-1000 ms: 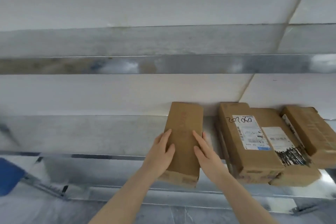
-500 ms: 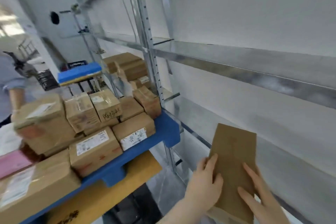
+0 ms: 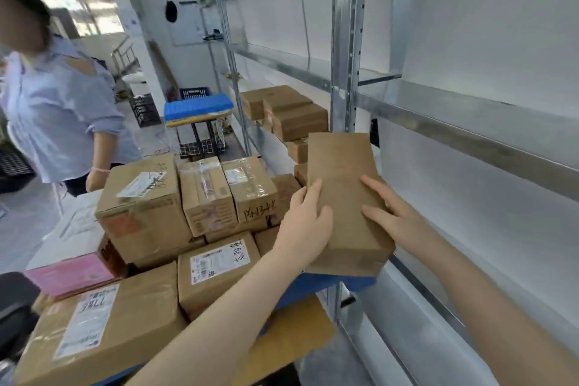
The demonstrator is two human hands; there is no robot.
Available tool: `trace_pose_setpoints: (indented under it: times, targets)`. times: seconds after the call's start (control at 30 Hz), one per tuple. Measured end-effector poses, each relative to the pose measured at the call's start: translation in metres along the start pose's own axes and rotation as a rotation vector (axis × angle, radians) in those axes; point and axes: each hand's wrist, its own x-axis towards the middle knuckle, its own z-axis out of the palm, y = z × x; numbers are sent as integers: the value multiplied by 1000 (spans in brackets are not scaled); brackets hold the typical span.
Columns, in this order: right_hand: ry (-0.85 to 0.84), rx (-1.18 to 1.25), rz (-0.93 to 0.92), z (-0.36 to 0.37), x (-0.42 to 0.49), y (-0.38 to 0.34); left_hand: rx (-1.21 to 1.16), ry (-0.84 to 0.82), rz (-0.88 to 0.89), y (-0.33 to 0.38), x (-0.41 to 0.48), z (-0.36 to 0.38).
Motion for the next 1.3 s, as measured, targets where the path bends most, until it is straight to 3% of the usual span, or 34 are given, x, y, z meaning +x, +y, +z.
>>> trace_pose_setpoints:
  times: [0.33,0.57,0.8,1.03,1.3]
  targets:
    - [-287,30,-48,16,194,14,23,131,-201,-27,129,-32]
    - [-435,-14,16,29,274,34,49,138,-323,-58,182,-30]
    - [-507,-41,84,56,300,55,102,96,-363,-95,191,-26]
    - [-494,-72,131,67,305,61,318,87,-416,-109,195,-26]
    - [-449,-29,162,74,301,62,343,100,-426,-114,195,-28]
